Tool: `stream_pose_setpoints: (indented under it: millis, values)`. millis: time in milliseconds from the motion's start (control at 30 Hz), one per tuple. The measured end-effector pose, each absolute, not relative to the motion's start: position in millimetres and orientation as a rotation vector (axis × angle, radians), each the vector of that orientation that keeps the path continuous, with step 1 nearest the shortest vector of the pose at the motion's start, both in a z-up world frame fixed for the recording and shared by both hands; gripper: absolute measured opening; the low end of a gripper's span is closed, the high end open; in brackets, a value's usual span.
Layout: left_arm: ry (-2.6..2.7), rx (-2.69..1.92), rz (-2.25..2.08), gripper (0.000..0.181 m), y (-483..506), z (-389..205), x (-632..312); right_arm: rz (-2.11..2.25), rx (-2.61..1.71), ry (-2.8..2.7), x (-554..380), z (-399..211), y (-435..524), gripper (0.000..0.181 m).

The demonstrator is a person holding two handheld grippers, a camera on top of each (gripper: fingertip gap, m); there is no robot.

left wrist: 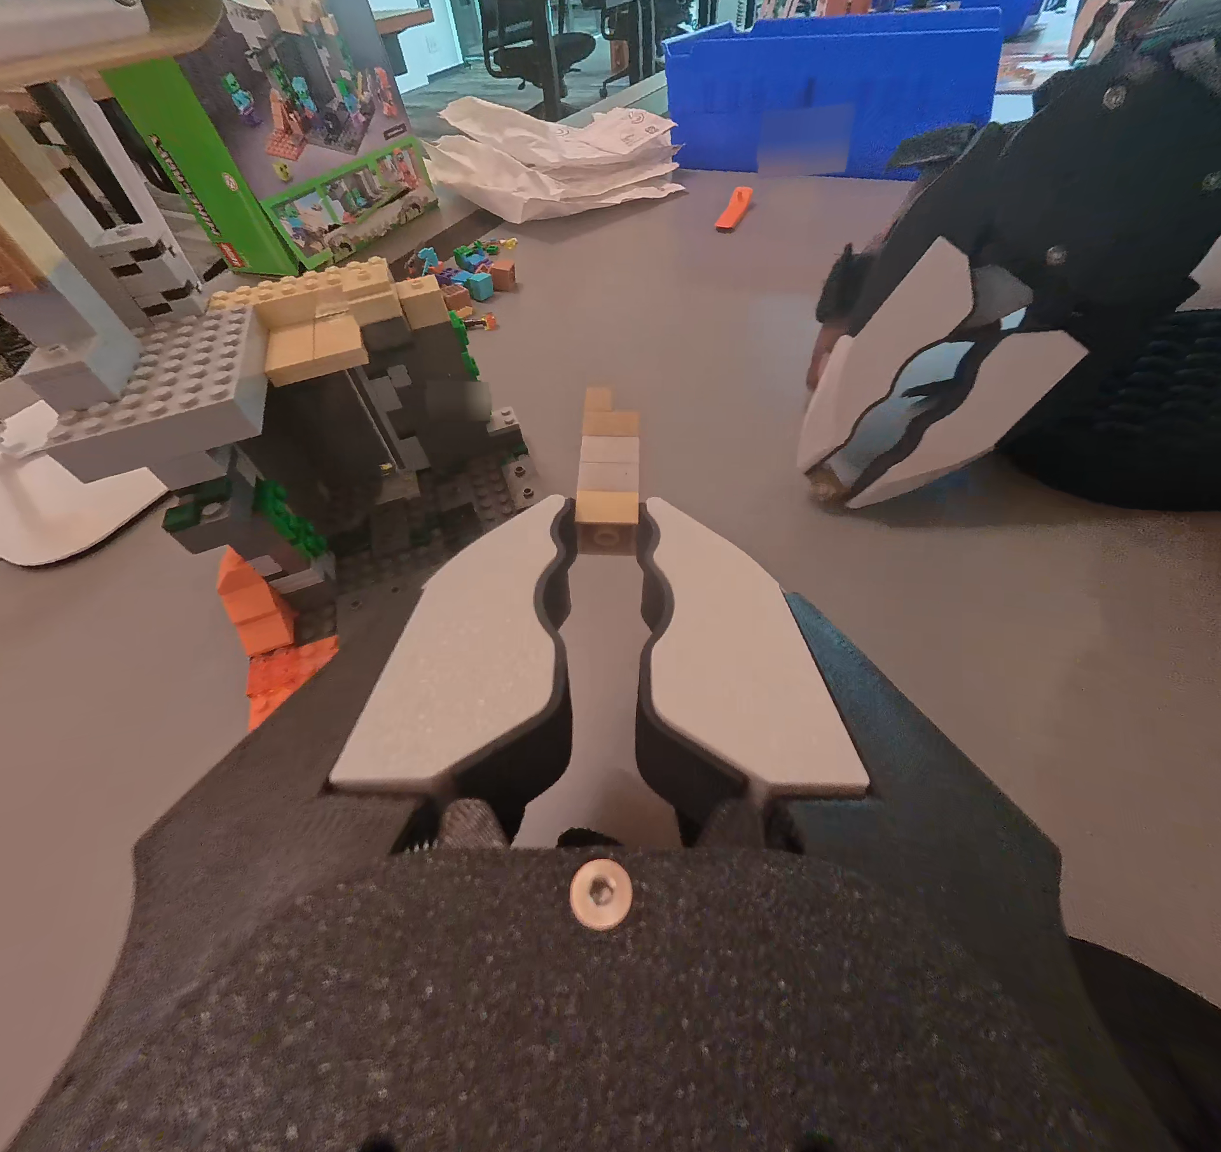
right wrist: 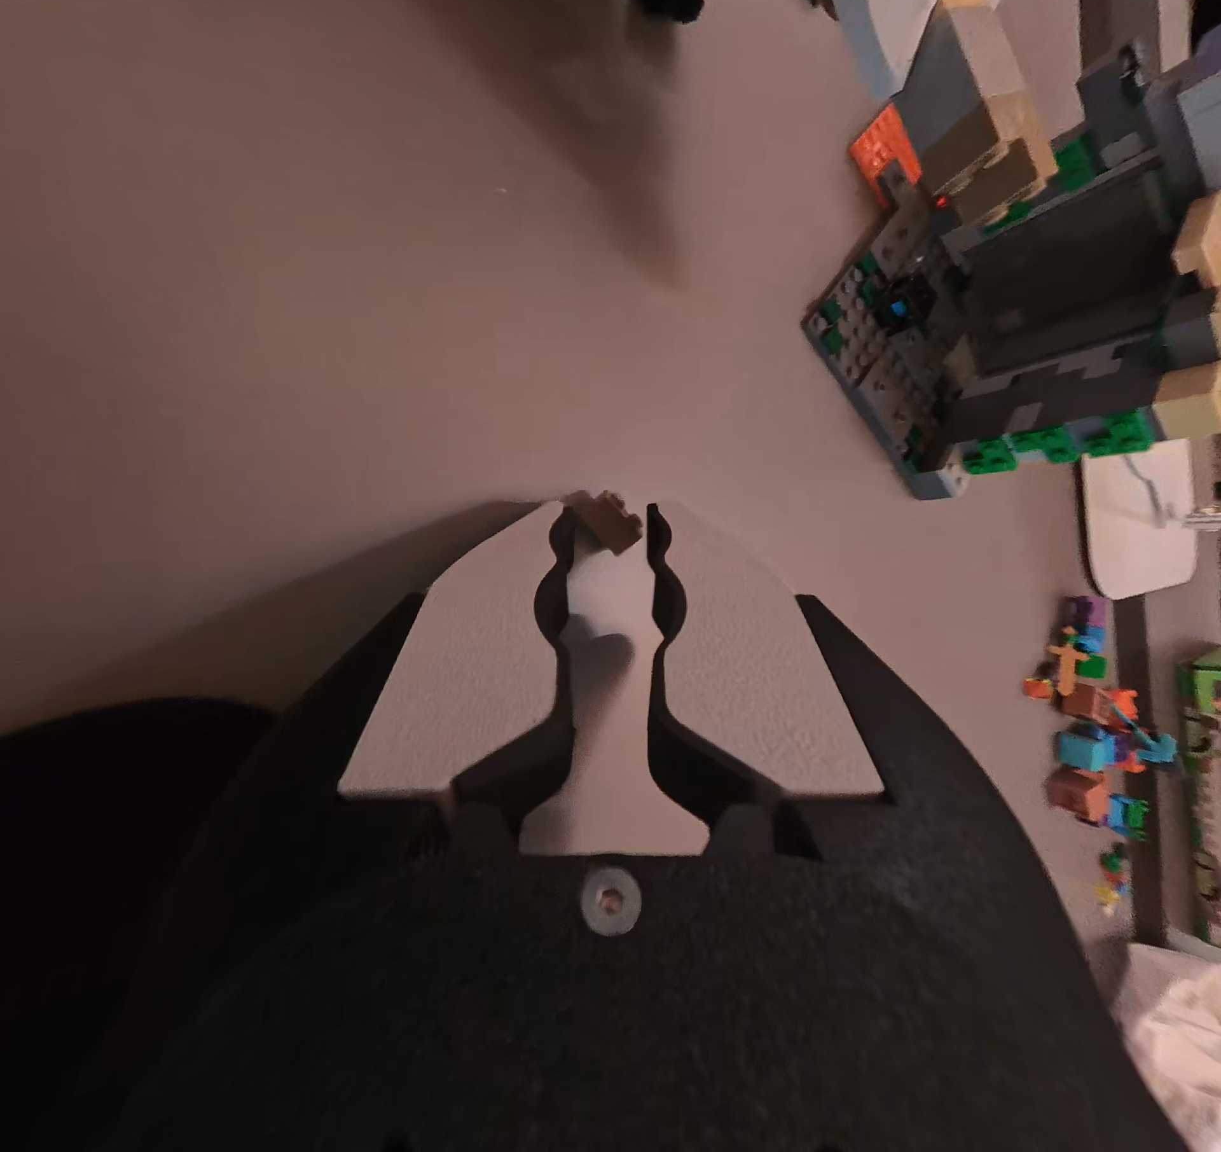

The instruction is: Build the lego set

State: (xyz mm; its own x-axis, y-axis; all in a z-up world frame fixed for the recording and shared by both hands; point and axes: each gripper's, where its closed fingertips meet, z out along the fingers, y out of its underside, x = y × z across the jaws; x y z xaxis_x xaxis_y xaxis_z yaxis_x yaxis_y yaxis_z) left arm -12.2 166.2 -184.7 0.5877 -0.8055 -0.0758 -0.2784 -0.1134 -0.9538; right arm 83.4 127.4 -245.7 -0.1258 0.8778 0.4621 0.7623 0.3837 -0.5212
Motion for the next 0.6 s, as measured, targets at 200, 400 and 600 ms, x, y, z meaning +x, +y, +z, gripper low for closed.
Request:
stream_pose_setpoints:
  millis: [200, 400, 600]
  values:
    - [0.918, -1.674, -0.580, 0.017, 165, -185, -11, 0.385, -1.501, -1.988, 101, -241, 107, 0.023]
    - [0.923, -1.682, -0.584, 0.017, 165, -187, -10, 0.455, -1.893, -1.835, 88, -230, 124, 0.021]
    - [0.923, -1.703, -0.590, 0.017, 165, -190, -10, 0.340, -2.261, -1.931, 83, -237, 124, 0.022]
